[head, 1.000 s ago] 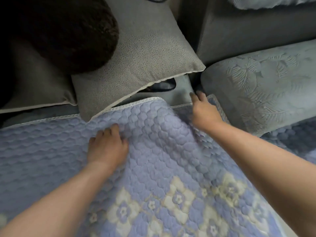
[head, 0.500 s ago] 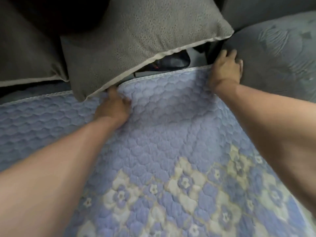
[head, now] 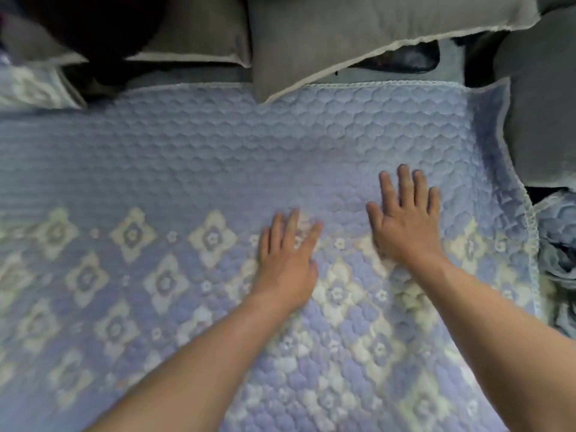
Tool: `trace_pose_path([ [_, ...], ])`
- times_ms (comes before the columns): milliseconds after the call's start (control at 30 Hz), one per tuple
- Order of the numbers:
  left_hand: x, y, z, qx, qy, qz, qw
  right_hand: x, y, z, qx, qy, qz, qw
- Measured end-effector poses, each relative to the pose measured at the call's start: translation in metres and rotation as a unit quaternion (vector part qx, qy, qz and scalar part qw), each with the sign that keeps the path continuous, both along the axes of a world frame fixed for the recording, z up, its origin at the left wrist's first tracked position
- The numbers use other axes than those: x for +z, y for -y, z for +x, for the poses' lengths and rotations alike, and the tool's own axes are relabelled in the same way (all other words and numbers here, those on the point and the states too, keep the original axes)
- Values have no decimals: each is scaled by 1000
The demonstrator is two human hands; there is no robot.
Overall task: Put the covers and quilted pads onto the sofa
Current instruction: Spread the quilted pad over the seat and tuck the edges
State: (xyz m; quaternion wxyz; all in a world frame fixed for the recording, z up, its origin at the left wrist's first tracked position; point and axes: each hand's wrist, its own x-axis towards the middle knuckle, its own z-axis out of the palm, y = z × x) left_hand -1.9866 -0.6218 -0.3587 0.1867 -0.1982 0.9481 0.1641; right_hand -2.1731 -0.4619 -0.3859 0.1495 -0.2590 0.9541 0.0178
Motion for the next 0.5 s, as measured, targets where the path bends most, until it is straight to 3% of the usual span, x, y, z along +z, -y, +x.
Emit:
trace_pose_path([
  [133, 37, -50, 203, 187, 96, 14, 978, 18, 31, 55, -92, -12, -20, 995],
  [200, 51, -52, 280, 281, 192, 59, 938, 28, 51, 125, -14, -4, -42, 999],
  [300, 49, -37, 375, 410, 274, 238, 837, 38, 61, 271, 179, 84, -80, 977],
  [367, 39, -23, 427, 448, 271, 285, 803, 49, 54, 355, 216, 136, -71, 964],
  [433, 45, -1, 448, 487, 224, 261, 803, 59, 42, 409, 211, 167, -60, 961],
  [500, 44, 22, 463, 538, 147, 241, 795, 55, 28, 444, 72, 206, -58, 974],
])
